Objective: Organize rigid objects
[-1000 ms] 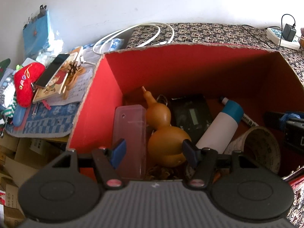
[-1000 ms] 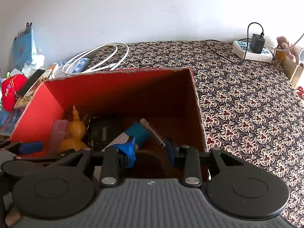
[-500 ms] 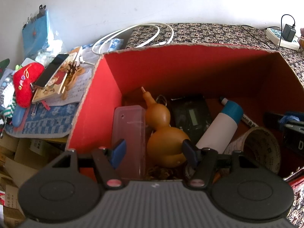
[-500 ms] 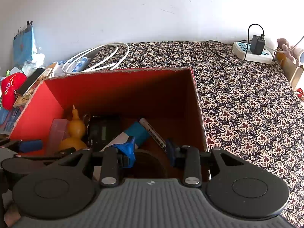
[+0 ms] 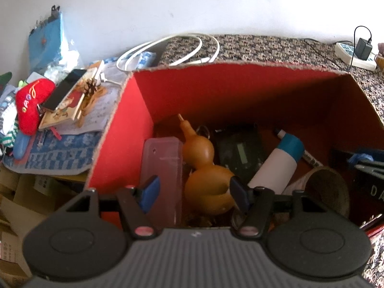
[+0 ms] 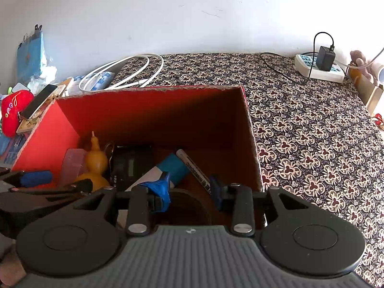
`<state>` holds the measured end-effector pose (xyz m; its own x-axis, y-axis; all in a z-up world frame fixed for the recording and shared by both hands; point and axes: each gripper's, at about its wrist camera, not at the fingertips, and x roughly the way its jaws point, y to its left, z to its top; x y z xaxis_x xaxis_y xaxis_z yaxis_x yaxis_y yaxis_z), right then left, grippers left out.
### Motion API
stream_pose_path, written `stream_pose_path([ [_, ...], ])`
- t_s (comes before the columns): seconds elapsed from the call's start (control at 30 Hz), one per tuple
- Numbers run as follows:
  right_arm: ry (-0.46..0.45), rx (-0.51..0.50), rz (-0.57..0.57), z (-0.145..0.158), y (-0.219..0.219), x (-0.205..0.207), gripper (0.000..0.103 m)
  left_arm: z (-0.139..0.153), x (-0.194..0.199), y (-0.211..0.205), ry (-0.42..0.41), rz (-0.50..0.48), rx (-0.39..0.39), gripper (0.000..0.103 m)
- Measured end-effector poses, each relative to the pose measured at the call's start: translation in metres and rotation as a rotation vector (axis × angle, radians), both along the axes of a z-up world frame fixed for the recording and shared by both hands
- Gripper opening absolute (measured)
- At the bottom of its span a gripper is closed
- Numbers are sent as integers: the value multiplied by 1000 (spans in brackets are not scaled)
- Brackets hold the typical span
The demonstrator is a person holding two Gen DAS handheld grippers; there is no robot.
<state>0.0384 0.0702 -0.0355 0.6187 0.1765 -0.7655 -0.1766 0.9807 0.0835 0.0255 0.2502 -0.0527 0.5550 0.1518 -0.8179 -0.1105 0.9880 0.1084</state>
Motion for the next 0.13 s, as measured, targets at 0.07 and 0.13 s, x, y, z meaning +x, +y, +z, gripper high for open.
stream_pose_path([
  [0.07, 1, 1, 0, 0, 0, 0, 20, 2, -1, 1, -12, -3, -7, 65],
  [0.13, 2, 3, 0, 0, -1, 0, 20, 3, -1, 0, -15, 0, 2, 65],
])
